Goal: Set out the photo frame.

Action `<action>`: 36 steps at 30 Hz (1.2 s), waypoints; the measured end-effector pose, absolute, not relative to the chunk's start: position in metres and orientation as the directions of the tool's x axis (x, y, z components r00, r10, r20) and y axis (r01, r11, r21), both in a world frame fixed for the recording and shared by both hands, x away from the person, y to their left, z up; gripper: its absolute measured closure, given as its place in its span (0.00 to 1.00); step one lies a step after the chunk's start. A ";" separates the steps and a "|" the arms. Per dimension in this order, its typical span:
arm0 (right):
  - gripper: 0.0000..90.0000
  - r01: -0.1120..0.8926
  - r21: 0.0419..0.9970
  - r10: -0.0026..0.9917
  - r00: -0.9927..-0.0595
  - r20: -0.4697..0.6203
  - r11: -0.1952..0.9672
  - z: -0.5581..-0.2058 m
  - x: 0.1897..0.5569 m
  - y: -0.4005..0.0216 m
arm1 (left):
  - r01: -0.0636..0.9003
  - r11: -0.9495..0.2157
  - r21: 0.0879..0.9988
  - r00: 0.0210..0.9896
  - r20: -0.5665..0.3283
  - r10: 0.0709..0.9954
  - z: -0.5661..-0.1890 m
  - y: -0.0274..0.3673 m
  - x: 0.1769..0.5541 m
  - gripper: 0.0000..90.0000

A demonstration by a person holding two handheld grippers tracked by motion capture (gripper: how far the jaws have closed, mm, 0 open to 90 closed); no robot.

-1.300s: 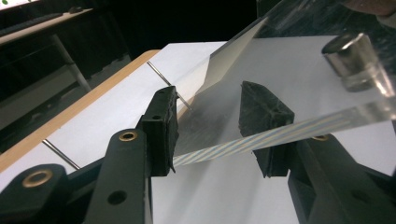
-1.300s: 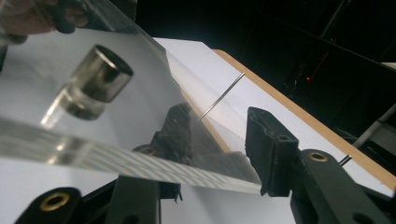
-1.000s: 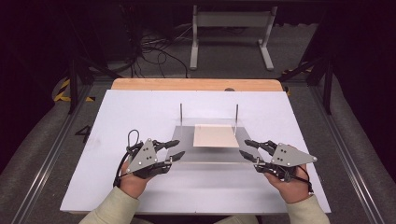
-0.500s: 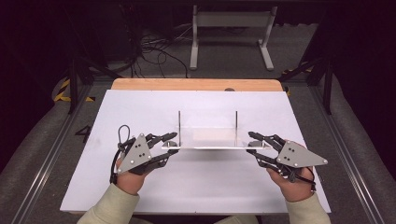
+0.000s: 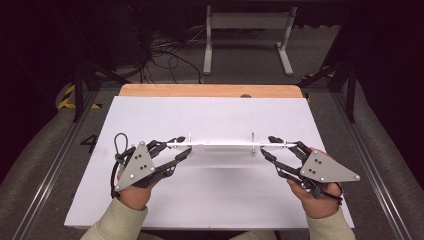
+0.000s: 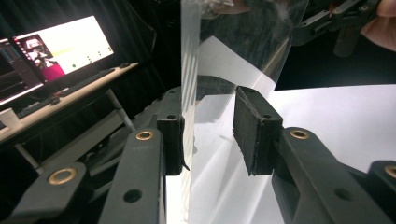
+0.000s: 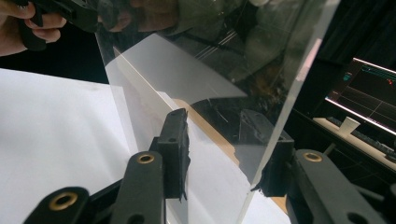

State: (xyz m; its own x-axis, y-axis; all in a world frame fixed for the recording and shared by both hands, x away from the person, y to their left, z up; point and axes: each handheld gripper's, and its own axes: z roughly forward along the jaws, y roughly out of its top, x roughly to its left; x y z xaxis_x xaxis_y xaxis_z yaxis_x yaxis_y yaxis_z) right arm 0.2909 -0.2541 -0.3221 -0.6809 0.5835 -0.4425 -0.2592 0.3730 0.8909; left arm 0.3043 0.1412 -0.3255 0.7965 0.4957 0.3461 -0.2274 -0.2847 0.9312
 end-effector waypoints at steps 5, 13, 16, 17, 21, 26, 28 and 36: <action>0.68 -0.248 0.897 0.577 -0.697 -0.427 0.365 -0.312 0.281 -0.253 | -0.192 -0.258 0.947 0.818 0.299 0.491 -0.314 0.145 0.296 0.72; 0.71 -0.215 0.926 0.554 -0.750 -0.360 0.311 -0.298 0.262 -0.246 | -0.102 -0.196 0.975 0.869 0.183 0.460 -0.296 0.158 0.288 0.71; 0.71 -0.194 0.934 0.551 -0.764 -0.336 0.301 -0.295 0.259 -0.245 | -0.089 -0.190 0.978 0.872 0.169 0.459 -0.292 0.160 0.284 0.71; 0.71 -0.193 0.935 0.548 -0.768 -0.332 0.297 -0.294 0.259 -0.245 | -0.089 -0.190 0.978 0.872 0.169 0.459 -0.292 0.160 0.284 0.72; 0.71 -0.182 0.941 0.545 -0.777 -0.315 0.285 -0.294 0.261 -0.246 | -0.059 -0.182 0.982 0.884 0.136 0.447 -0.291 0.161 0.285 0.73; 0.69 -0.167 0.955 0.548 -0.788 -0.280 0.247 -0.294 0.268 -0.248 | -0.040 -0.173 0.984 0.892 0.113 0.438 -0.294 0.162 0.290 0.74; 0.69 -0.164 0.959 0.550 -0.791 -0.268 0.232 -0.295 0.270 -0.247 | -0.034 -0.163 0.986 0.892 0.103 0.440 -0.295 0.163 0.293 0.74; 0.65 -0.187 0.969 0.557 -0.793 -0.247 0.163 -0.301 0.282 -0.246 | -0.050 -0.102 0.994 0.881 0.092 0.465 -0.304 0.164 0.303 0.68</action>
